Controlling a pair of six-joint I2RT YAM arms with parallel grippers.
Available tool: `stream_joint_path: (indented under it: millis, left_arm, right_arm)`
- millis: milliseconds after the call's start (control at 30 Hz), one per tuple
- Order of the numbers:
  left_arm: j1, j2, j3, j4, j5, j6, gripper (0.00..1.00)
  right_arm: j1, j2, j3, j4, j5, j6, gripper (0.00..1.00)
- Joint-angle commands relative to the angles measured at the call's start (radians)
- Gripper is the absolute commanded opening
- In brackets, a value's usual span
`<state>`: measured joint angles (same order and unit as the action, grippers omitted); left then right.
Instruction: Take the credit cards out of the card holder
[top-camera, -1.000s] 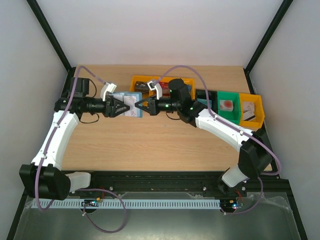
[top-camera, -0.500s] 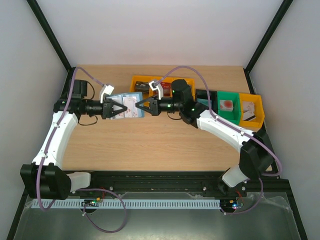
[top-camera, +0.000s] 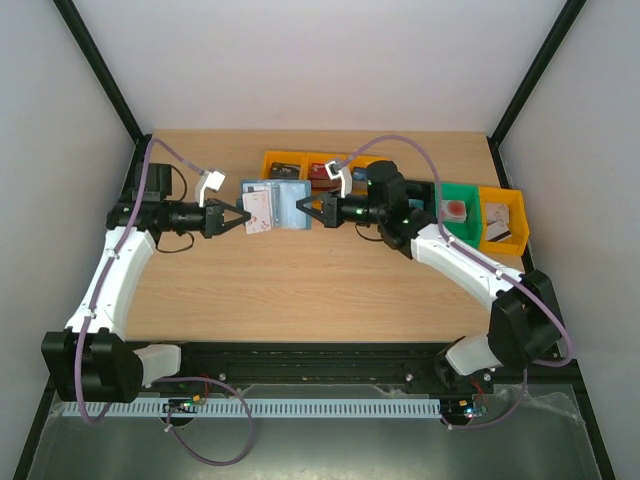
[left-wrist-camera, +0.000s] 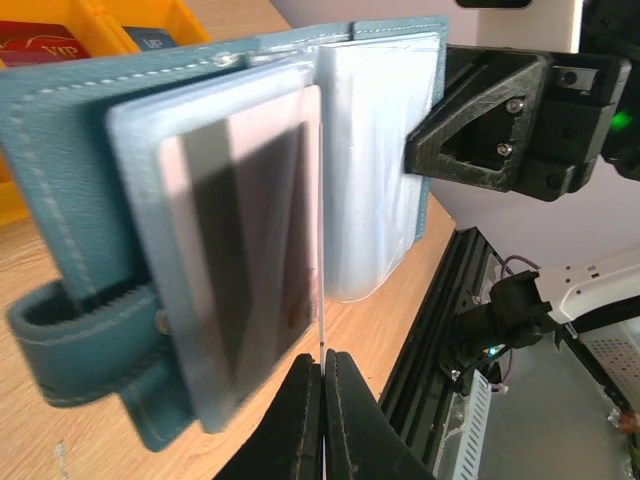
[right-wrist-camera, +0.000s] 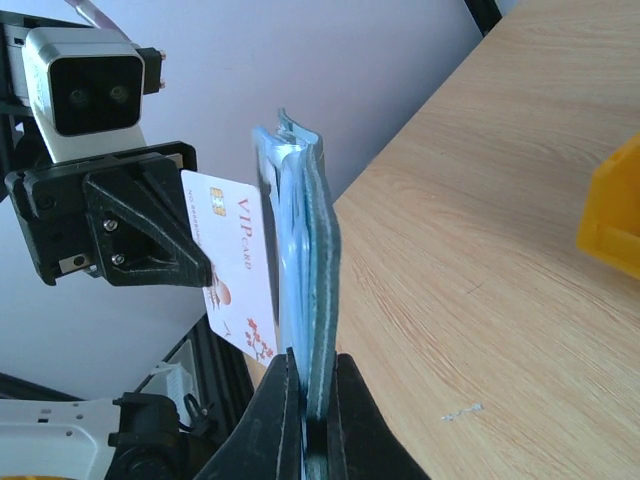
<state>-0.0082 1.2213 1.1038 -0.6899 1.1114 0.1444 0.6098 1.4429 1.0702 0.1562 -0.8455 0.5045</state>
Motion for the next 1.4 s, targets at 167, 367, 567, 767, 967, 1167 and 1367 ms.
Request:
stream_joint_path:
  millis: [167,367,567,767,967,1167,1367]
  left_arm:
    - [0.018,-0.016,0.023,-0.009,-0.03,0.007,0.02]
    - [0.031,0.003,0.115,-0.098,-0.003,0.078,0.02]
    - [0.031,-0.003,0.08,-0.084,0.011,0.069,0.02]
    - [0.031,-0.003,0.083,-0.092,0.006,0.075,0.02]
    - [0.031,-0.001,0.104,-0.121,-0.025,0.101,0.02]
    - [0.02,0.037,0.203,-0.229,-0.038,0.203,0.02]
    - [-0.022,0.065,0.34,-0.22,0.039,0.145,0.02]
  right_arm:
    - [-0.027,0.002,0.02,-0.189,0.052,-0.072,0.02]
    - [0.108,0.127,0.029,-0.231,-0.088,-0.093,0.02]
    - [0.148,0.258,-0.015,-0.055,-0.187,0.047,0.02]
    - [0.126,0.453,0.083,-0.355,-0.024,-0.014,0.11]
    - [0.064,0.296,0.107,-0.523,0.35,-0.032,0.63]
    - [0.092,0.023,0.091,-0.326,0.336,-0.117,0.73]
    - [0.155,-0.082,-0.123,0.422,0.19,0.146,0.87]
